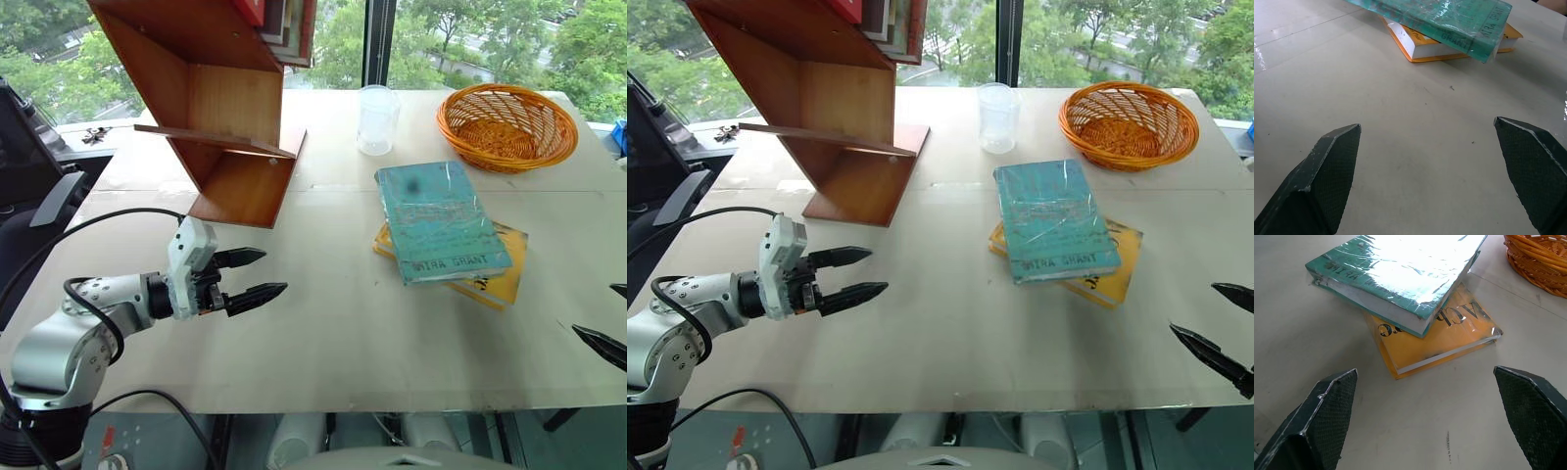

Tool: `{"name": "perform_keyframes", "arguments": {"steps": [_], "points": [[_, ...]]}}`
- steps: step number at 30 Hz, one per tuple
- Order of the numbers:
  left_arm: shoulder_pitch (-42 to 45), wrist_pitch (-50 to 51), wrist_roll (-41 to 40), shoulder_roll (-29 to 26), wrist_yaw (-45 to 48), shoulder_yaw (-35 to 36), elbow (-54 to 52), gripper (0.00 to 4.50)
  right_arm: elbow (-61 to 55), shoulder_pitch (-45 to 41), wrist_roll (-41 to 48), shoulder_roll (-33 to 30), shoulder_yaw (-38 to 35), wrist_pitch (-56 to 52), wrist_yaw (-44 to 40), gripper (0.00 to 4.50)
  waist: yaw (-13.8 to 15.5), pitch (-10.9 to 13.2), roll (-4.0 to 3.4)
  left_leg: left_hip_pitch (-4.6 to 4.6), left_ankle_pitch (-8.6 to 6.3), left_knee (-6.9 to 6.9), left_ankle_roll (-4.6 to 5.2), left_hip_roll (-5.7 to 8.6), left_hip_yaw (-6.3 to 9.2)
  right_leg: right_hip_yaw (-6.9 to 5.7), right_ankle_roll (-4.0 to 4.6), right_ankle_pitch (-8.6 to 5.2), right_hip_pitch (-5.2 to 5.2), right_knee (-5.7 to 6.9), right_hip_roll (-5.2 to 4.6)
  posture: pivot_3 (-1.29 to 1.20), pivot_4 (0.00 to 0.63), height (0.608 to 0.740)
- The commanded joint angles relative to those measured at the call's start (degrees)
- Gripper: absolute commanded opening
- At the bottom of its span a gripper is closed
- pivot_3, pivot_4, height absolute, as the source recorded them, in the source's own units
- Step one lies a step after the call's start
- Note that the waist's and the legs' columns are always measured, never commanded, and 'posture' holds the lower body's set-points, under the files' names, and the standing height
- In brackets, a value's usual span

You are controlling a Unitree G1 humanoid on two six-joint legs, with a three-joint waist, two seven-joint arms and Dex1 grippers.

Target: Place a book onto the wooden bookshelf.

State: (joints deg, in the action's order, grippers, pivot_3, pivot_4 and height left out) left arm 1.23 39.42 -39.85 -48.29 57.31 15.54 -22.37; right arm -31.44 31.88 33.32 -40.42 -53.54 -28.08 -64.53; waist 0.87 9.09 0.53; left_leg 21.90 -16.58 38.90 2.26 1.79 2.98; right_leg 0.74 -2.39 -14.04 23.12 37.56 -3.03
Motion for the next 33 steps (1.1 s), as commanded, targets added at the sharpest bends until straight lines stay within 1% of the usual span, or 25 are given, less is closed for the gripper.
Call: {"name": "perform_keyframes", "arguments": {"steps": [1,3,4,9,10,11,13,14,16,17,18,19,20,22,23,25,27,30,33], "points": [[3.4,-0.8,-0.2,0.4,-0.5,-1.1,-0.7,4.5,-1.0,-1.0,-0.3,1.4,1.5,1.4,4.0,4.42,0.0,0.0,0.0,0.0,0.0,0.0,0.0,0.0,0.0,0.0,0.0,0.0,0.0,0.0,0.0,0.0,0.15,0.74],[6.9,-0.2,-0.9,2.2,-1.8,-3.9,-1.6,4.5,-2.5,-3.3,0.0,2.3,4.1,0.1,8.3,4.42,0.3,0.0,0.11,0.0,0.0,-0.06,-0.01,0.0,0.06,-0.05,0.01,0.0,0.0,-0.02,0.0,0.0,0.15,0.74],[7.9,-0.1,-1.3,2.8,-1.9,-4.3,-2.1,4.5,-3.0,-4.7,0.3,2.2,5.2,-1.5,10.6,4.42,0.2,0.0,0.05,0.02,0.01,-0.05,-0.01,0.0,0.07,-0.06,0.01,0.0,0.01,-0.03,0.0,0.0,0.15,0.74],[11.1,-0.5,-2.8,2.8,-0.2,-5.6,-3.7,4.5,-3.7,-11.8,2.9,-2.2,11.0,-12.8,19.2,4.42,-0.2,0.0,0.01,0.01,0.01,-0.07,-0.02,0.03,-0.1,0.09,-0.01,0.02,0.08,-0.01,-0.01,0.0,0.15,0.74],[11.5,0.0,-3.7,2.7,-0.1,-5.4,-4.5,4.5,-3.1,-14.6,0.7,-3.5,13.3,-14.0,22.4,4.42,-0.2,0.0,0.01,0.01,0.01,-0.1,-0.02,0.03,-0.1,0.09,-0.02,0.02,0.09,0.0,0.0,0.0,0.15,0.74],[11.7,-0.1,-4.0,2.5,0.3,-5.4,-5.3,4.5,-2.1,-17.9,0.9,-4.5,15.1,-16.3,24.6,4.42,-0.3,0.0,0.02,0.0,0.02,-0.13,-0.02,0.02,-0.1,0.09,-0.17,0.11,0.09,0.0,0.02,0.0,0.15,0.74],[11.7,-0.6,-4.4,1.9,0.9,-5.3,-6.7,4.5,-0.3,-25.2,1.4,-5.7,18.3,-21.3,29.5,4.42,-0.5,0.1,0.0,0.06,0.03,-0.13,-0.05,0.02,-0.17,0.15,-0.19,0.13,0.21,0.03,0.04,0.0,0.15,0.74],[11.6,-0.4,-5.5,1.8,0.9,-4.9,-7.7,4.5,1.7,-29.9,0.0,-6.5,21.4,-23.3,32.2,3.9,-0.5,0.1,0.01,0.09,0.09,-0.14,-0.14,0.04,-0.18,0.16,-0.19,0.13,0.22,0.03,0.03,0.0,0.15,0.74],[10.8,0.2,-7.3,1.6,1.2,-4.3,-9.5,4.5,6.0,-38.3,-3.6,-7.8,28.3,-26.6,36.4,3.19,-0.5,0.1,0.02,0.08,0.15,-0.14,-0.24,0.04,-0.19,0.16,-0.19,0.13,0.22,0.02,0.03,0.0,0.15,0.74],[10.4,0.0,-7.5,1.4,1.3,-4.2,-10.3,4.5,8.3,-42.2,-5.1,-8.0,31.2,-28.2,38.2,2.51,-0.4,0.1,0.02,0.08,0.15,-0.15,-0.24,0.05,-0.21,0.16,-0.18,0.12,0.23,0.02,0.04,0.0,0.15,0.74],[10.0,-0.1,-7.9,1.3,1.2,-3.8,-10.7,4.5,10.7,-45.9,-6.4,-8.1,34.1,-29.4,39.3,2.19,-0.4,0.1,0.03,0.1,0.15,-0.15,-0.24,0.05,-0.21,0.15,-0.18,0.12,0.25,0.01,0.04,0.0,0.15,0.74],[9.8,0.4,-8.8,1.5,0.4,-3.3,-11.2,4.5,13.4,-49.2,-8.0,-8.1,36.7,-29.9,40.4,1.71,-0.4,0.1,0.02,0.11,0.17,-0.16,-0.26,0.05,-0.2,0.14,-0.18,0.12,0.26,0.01,0.05,0.0,0.15,0.74],[9.7,0.7,-9.5,1.5,-0.2,-3.0,-11.7,4.5,15.7,-51.6,-9.3,-8.3,38.8,-30.0,40.7,1.14,-0.2,0.1,0.01,0.11,0.17,-0.16,-0.27,0.05,-0.22,0.15,-0.18,0.12,0.27,0.02,0.05,0.0,0.15,0.74],[8.5,1.1,-10.5,1.3,-1.1,-2.1,-12.9,4.5,21.6,-56.1,-12.1,-8.3,43.9,-28.4,39.8,0.19,-0.1,0.1,0.02,0.27,0.18,-0.16,-0.28,0.06,-0.19,0.1,-0.19,0.13,0.4,0.01,0.05,0.0,0.15,0.74],[7.8,1.3,-11.0,1.1,-1.4,-1.6,-13.4,4.5,24.5,-57.9,-13.4,-7.9,46.0,-26.9,39.2,0.09,-0.1,0.1,0.02,0.32,0.18,-0.16,-0.28,0.06,-0.19,0.1,-0.19,0.12,0.43,-0.02,0.04,0.0,0.15,0.74],[6.0,0.9,-10.7,0.7,-1.6,-1.0,-13.9,4.5,31.7,-61.4,-16.3,-6.5,50.8,-22.0,37.0,0.09,-0.3,0.1,0.02,0.42,0.18,-0.16,-0.28,0.06,-0.19,0.09,-0.2,0.13,0.49,-0.11,0.04,0.0,0.15,0.74],[5.1,0.6,-10.4,0.7,-2.3,-0.9,-14.2,4.5,37.0,-64.4,-17.4,-4.4,53.6,-18.2,34.3,0.09,-0.4,0.1,0.02,0.48,0.18,-0.17,-0.28,0.06,-0.2,0.09,-0.21,0.13,0.5,-0.21,0.04,0.0,0.15,0.74],[3.5,-0.1,-9.6,1.2,-4.1,-0.3,-14.1,4.5,39.0,-67.0,-17.9,-1.2,57.1,-12.8,28.9,0.09,-0.9,0.1,0.0,0.52,0.18,-0.18,-0.27,0.06,-0.2,0.09,-0.22,0.14,0.55,-0.23,0.06,0.0,0.15,0.74],[1.3,-1.2,-8.4,1.2,-4.6,0.4,-13.6,4.5,38.1,-66.9,-18.6,0.6,58.3,-9.9,27.2,0.09,-1.3,0.1,-0.01,0.53,0.18,-0.24,-0.28,0.05,-0.18,0.08,-0.22,0.14,0.62,-0.19,0.05,0.0,0.15,0.74]]}}
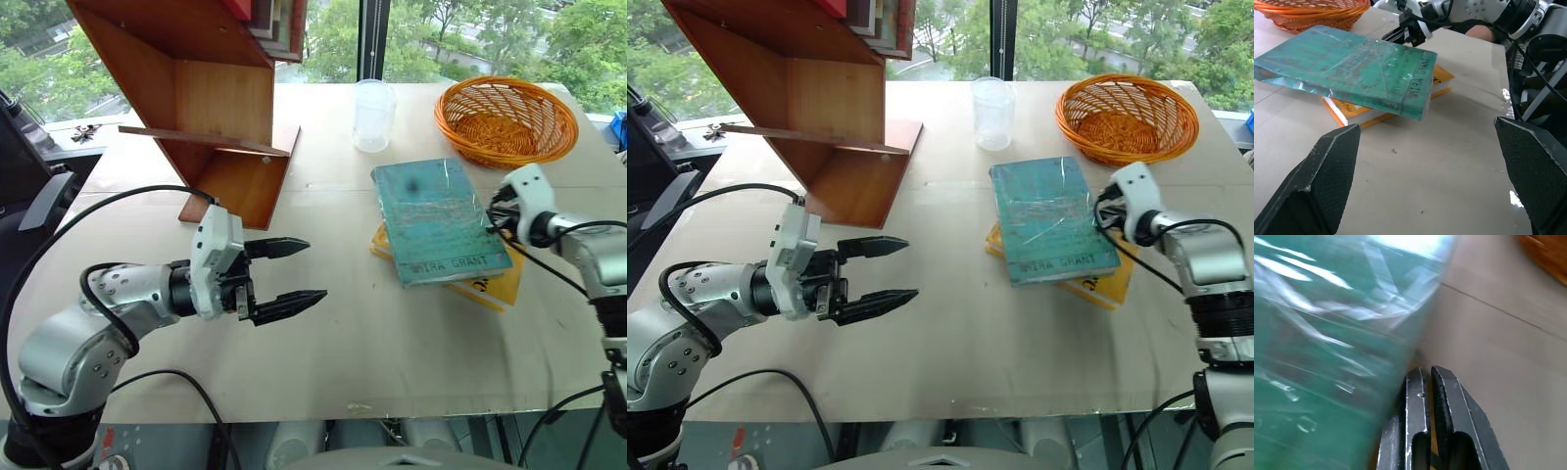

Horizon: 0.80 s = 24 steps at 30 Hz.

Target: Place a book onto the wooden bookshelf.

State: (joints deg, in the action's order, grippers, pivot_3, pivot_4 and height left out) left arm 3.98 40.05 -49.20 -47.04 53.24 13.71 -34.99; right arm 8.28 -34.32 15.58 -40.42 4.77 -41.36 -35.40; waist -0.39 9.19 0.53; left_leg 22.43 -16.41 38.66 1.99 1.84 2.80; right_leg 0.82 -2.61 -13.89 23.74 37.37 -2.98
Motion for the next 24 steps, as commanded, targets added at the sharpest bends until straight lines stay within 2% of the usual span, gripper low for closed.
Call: {"name": "perform_keyframes", "arguments": {"steps": [1,7,9,11,14,17,21,24], "points": [[-2.6,-2.1,1.0,-0.2,-0.4,2.7,-1.0,4.5,-2.5,-0.5,-0.7,1.1,0.2,3.5,-2.7,0.09,-0.1,0.0,0.0,0.01,0.0,0.0,0.0,0.0,0.02,-0.03,0.0,0.0,0.0,-0.01,0.0,0.0,0.15,0.74],[-5.1,-2.3,1.3,-0.8,-1.1,3.9,-0.3,4.5,-4.5,1.5,-1.8,2.0,-0.6,5.5,-3.1,0.09,0.0,0.0,0.0,0.01,0.0,0.0,0.0,0.0,0.06,-0.04,0.0,0.0,0.01,0.01,-0.02,0.0,0.15,0.74],[-4.0,-1.1,1.2,0.1,-3.8,3.6,0.4,4.5,-6.3,3.4,-2.0,0.9,-2.1,7.0,-3.4,0.09,0.1,0.0,0.0,0.01,0.0,0.0,0.0,0.01,0.07,-0.06,0.01,0.0,0.01,0.01,-0.03,0.0,0.15,0.74],[-1.8,4.4,-2.7,0.9,-8.8,3.3,1.9,4.5,-9.3,6.8,-1.8,-1.1,-5.1,11.1,-4.3,0.09,0.5,0.0,-0.01,0.01,0.0,0.0,0.0,0.02,0.08,-0.06,0.0,0.0,0.01,0.0,-0.04,0.0,0.15,0.74],[1.0,10.7,-6.9,0.4,-11.8,2.0,3.7,4.5,-15.6,14.6,1.8,-3.3,-11.1,14.6,-7.7,0.91,0.9,0.0,-0.01,0.05,-0.01,0.0,0.01,0.03,0.09,-0.06,-0.01,0.01,0.02,0.0,-0.05,0.0,0.15,0.74],[12.0,26.1,-15.6,1.7,-17.7,-1.6,14.7,4.5,-31.9,33.3,13.3,-2.9,-26.1,19.6,-17.7,2.37,2.5,0.0,-0.03,0.14,-0.01,0.01,0.01,0.04,0.4,-0.23,-0.03,-0.01,-0.01,-0.03,-0.01,0.0,0.15,0.74],[26.3,40.0,-19.7,8.9,-24.3,-2.5,34.2,4.5,-46.1,48.2,20.4,-0.7,-35.7,20.3,-19.4,4.32,2.0,0.0,-0.05,0.19,-0.06,0.29,0.1,0.09,0.54,-0.13,-0.09,-0.03,-0.03,0.29,0.15,0.0,0.15,0.74],[35.1,43.1,-16.4,16.4,-27.5,-2.5,48.8,4.5,-51.5,55.3,21.6,1.6,-38.7,20.8,-18.0,4.42,0.9,0.0,0.26,-0.31,-0.15,0.46,0.26,0.19,0.4,-0.09,-0.11,-0.02,-0.38,0.5,0.34,0.0,0.15,0.74]]}}
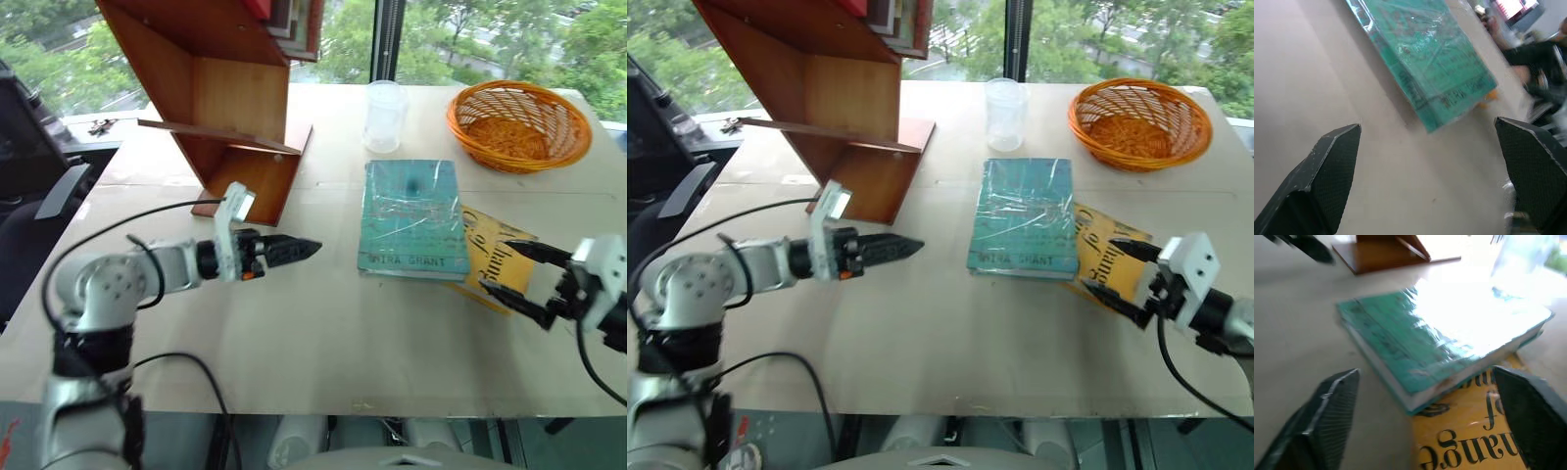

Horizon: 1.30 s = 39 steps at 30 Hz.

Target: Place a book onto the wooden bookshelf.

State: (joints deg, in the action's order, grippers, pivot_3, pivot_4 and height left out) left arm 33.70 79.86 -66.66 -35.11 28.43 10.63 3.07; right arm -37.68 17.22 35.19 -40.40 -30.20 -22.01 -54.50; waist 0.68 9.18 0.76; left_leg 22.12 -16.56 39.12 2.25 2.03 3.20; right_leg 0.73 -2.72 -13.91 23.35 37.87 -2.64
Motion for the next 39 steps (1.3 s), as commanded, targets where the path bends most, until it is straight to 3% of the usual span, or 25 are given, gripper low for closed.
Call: {"name": "perform_keyframes", "arguments": {"steps": [1,5,8,16,20,24,25,27,32,36,39], "points": [[7.7,3.1,2.4,6.6,-3.2,0.6,14.9,4.5,-6.9,5.2,2.0,2.3,-3.9,1.5,1.9,4.42,-0.1,0.0,0.05,-0.16,0.0,-0.01,0.01,-0.01,-0.04,0.04,0.0,0.0,-0.17,0.0,0.0,0.0,0.15,0.74],[16.0,-2.9,9.7,13.2,-1.4,-0.7,29.9,4.5,-12.0,9.4,2.3,5.4,-3.8,1.8,5.8,4.42,-1.3,0.0,0.12,-0.48,0.03,0.02,-0.04,0.0,-0.04,0.06,0.0,-0.01,-0.45,0.03,0.08,0.0,0.15,0.74],[21.7,-8.2,15.6,17.0,5.0,-3.7,39.7,4.5,-16.4,14.1,1.6,8.8,-3.8,2.6,8.9,4.42,-0.3,0.0,0.13,-0.34,0.29,0.0,-0.48,-0.02,0.17,0.1,0.02,-0.01,-0.35,0.05,0.01,0.0,0.15,0.74],[25.2,-20.7,27.3,21.6,20.0,-7.1,54.1,4.5,-20.8,21.1,-0.3,14.1,-2.4,5.5,13.4,4.42,0.0,0.0,0.13,-0.14,0.3,-0.13,-0.54,0.01,0.01,0.19,0.0,-0.03,-0.07,-0.07,-0.05,0.0,0.15,0.74],[26.1,-23.8,29.2,22.8,22.6,-4.0,59.2,3.26,-21.5,23.1,-1.0,15.4,-1.8,7.1,14.4,4.5,0.1,0.0,0.14,-0.13,0.3,-0.13,-0.52,0.01,0.07,0.2,0.01,-0.03,-0.06,-0.02,-0.11,0.0,0.15,0.74],[26.4,-21.9,30.3,21.8,27.0,-2.7,59.6,1.23,-21.4,24.5,-1.4,15.8,-1.8,8.4,14.8,4.5,-0.1,0.0,0.14,-0.15,0.19,-0.13,-0.33,0.0,0.08,0.18,0.0,-0.03,-0.06,0.04,-0.06,0.0,0.15,0.74],[26.3,-21.2,30.5,21.4,28.1,-2.6,59.1,0.65,-21.1,24.5,-1.4,15.8,-1.8,8.6,14.8,4.5,-0.1,0.0,0.14,-0.14,0.19,-0.13,-0.33,0.0,0.08,0.15,0.0,-0.03,-0.06,0.03,-0.05,0.0,0.15,0.74],[25.9,-19.5,30.5,20.3,29.3,-2.2,57.5,0.02,-20.3,24.2,-1.7,15.6,-1.4,9.1,14.8,4.5,-0.2,0.0,0.15,-0.15,0.19,-0.13,-0.33,0.0,0.04,0.14,0.0,-0.03,-0.06,0.04,-0.03,0.0,0.15,0.74],[23.8,-8.9,25.7,17.0,29.0,1.7,44.9,0.02,-18.3,22.7,-1.8,15.0,-0.1,9.8,14.5,4.5,-0.7,0.0,0.14,-0.13,0.19,-0.13,-0.33,-0.03,0.06,0.14,0.0,-0.03,-0.01,0.05,-0.03,0.0,0.15,0.74],[17.9,4.4,17.5,16.4,22.1,6.9,20.8,0.02,-14.7,20.2,-1.5,13.7,-0.3,10.5,13.8,4.5,-0.9,0.0,0.14,0.01,0.3,-0.13,-0.52,-0.06,0.15,0.23,0.01,-0.02,0.08,0.04,-0.14,0.0,0.15,0.74],[13.7,4.0,16.0,15.0,19.6,5.5,4.2,0.02,-13.1,18.4,-0.3,12.5,-0.8,10.5,13.5,4.5,-0.5,0.0,0.12,0.08,0.31,-0.12,-0.54,-0.07,0.16,0.22,0.01,-0.02,0.12,0.02,-0.23,0.0,0.15,0.74]]}}
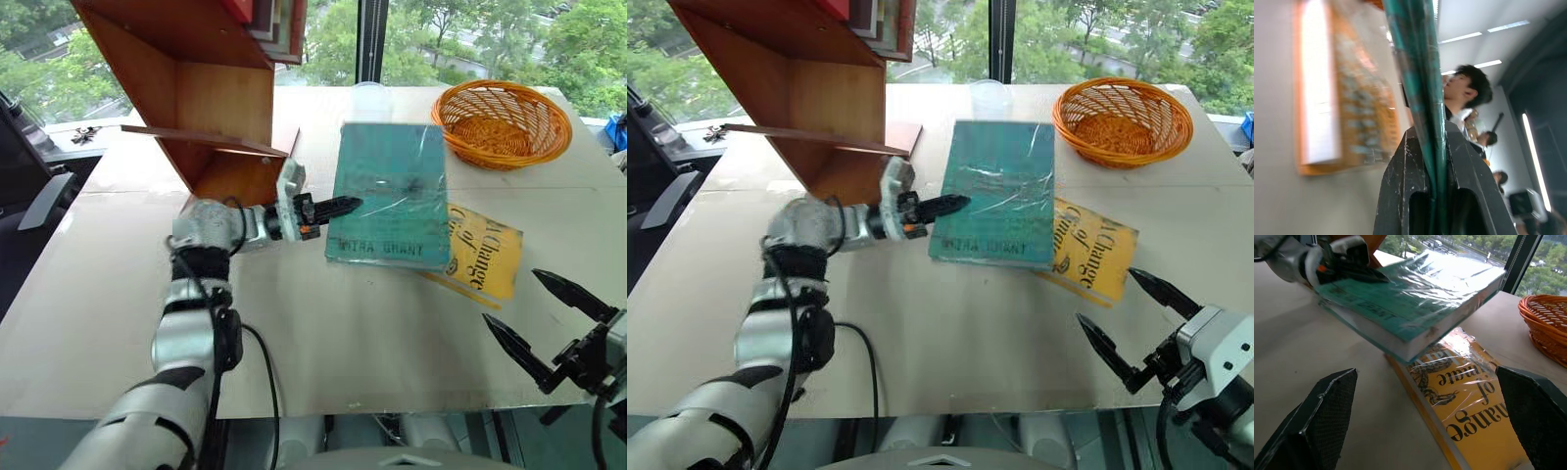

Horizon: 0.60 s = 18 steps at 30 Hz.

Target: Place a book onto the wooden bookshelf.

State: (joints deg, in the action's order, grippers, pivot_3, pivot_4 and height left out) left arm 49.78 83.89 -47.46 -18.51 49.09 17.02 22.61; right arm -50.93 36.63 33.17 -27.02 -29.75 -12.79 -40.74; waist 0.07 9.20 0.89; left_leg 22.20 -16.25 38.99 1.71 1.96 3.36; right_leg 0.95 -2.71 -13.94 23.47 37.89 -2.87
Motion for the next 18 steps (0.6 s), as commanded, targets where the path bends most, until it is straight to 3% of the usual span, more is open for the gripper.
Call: {"name": "perform_keyframes", "arguments": {"steps": [1,4,8,12,18], "points": [[-4.5,-2.5,-3.2,-3.0,0.2,-3.5,-22.2,0.02,0.7,-1.4,2.0,-1.2,-1.4,1.4,-0.6,4.5,0.3,0.0,-0.02,-0.02,0.0,0.0,0.0,0.0,-0.02,0.01,0.0,0.0,0.0,0.01,-0.01,0.0,0.15,0.74],[-7.3,-16.6,1.4,-7.9,5.4,-11.2,-39.0,0.02,2.7,-1.3,3.3,-2.0,-3.1,2.1,-2.3,4.5,0.4,0.0,-0.03,-0.07,0.01,-0.15,-0.04,-0.01,-0.04,0.07,0.02,0.0,0.0,-0.04,-0.01,0.0,0.15,0.74],[-2.2,-32.8,8.8,-11.5,6.5,-13.7,-44.0,0.02,3.7,0.1,7.8,-3.1,-7.6,2.0,-4.2,4.5,1.8,0.0,-0.05,-0.06,0.01,-0.17,-0.04,0.05,-0.03,0.0,0.04,0.01,-0.04,-0.1,-0.08,0.0,0.15,0.74],[7.0,-58.4,24.6,-22.7,12.9,-15.8,-37.8,0.02,6.3,-0.3,11.5,-5.2,-10.6,1.4,-6.4,4.5,1.0,0.0,-0.06,-0.13,0.01,-0.23,-0.03,0.03,-0.16,0.08,0.06,0.0,-0.06,-0.11,0.03,0.0,0.15,0.74],[15.6,-84.5,38.0,-37.4,23.6,-18.9,-19.0,0.02,11.4,-8.8,12.5,-9.7,-8.2,0.2,-7.1,4.5,-0.4,0.0,-0.09,-0.45,-0.07,-0.48,0.17,-0.01,-0.63,0.3,0.05,0.0,-0.08,-0.14,0.2,0.0,0.15,0.74]]}}
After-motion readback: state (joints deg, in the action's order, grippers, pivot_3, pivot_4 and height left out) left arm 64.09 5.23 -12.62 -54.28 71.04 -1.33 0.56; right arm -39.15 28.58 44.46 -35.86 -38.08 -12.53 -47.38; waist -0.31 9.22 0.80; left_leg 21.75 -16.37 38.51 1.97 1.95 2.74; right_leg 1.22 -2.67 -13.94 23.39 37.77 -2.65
